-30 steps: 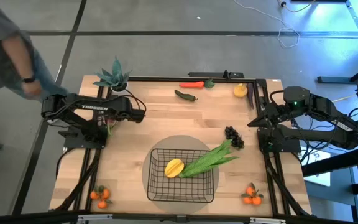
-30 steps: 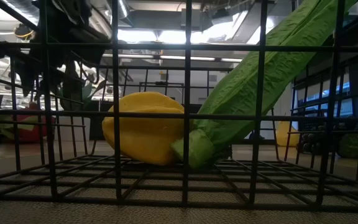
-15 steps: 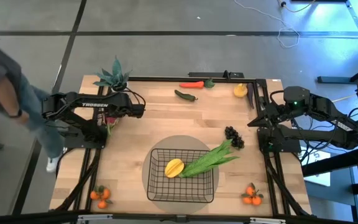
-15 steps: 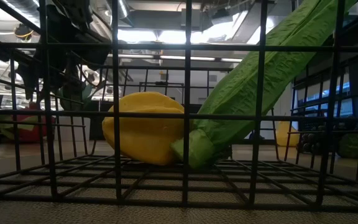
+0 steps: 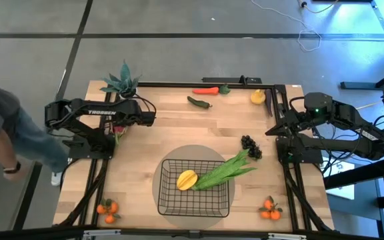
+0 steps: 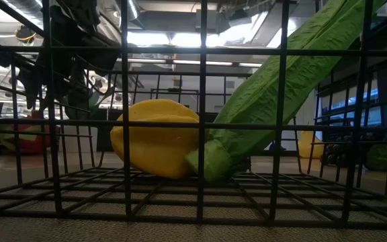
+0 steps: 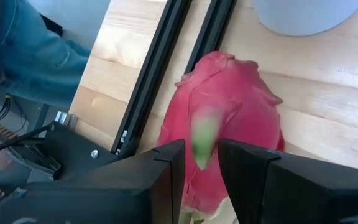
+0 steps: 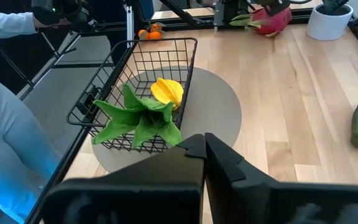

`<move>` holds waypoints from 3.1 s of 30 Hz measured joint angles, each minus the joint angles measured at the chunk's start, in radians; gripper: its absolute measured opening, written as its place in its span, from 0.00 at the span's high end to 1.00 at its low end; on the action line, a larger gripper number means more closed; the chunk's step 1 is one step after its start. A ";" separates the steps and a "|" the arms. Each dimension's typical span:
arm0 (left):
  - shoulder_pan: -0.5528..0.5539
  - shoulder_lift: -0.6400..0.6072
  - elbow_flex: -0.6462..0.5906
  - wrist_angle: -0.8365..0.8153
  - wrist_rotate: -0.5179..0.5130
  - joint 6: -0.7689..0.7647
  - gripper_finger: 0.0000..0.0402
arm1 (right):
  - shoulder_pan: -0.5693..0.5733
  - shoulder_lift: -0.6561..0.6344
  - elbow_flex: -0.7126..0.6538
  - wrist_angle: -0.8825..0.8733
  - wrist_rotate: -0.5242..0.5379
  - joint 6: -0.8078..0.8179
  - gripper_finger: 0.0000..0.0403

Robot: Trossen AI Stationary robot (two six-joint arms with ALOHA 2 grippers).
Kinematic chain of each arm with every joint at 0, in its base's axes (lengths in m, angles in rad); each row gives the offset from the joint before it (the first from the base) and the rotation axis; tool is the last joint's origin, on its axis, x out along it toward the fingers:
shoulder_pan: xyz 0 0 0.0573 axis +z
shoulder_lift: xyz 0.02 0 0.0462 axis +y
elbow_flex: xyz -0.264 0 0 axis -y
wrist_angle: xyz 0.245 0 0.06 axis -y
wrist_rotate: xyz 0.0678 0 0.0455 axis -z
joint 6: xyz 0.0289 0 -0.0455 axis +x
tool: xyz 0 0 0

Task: Build produce basket
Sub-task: Put the dragon fruit into the black bin

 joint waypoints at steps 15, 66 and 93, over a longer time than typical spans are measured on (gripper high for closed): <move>0.016 -0.006 -0.063 0.100 0.004 0.201 0.89 | 0.000 0.000 0.000 0.008 0.001 0.005 1.00; -0.446 -0.005 0.669 -0.108 0.078 0.701 1.00 | 0.000 0.000 0.000 0.049 0.000 0.001 1.00; -0.740 0.204 0.823 0.644 0.365 0.881 1.00 | 0.000 0.000 0.000 0.048 -0.012 -0.013 1.00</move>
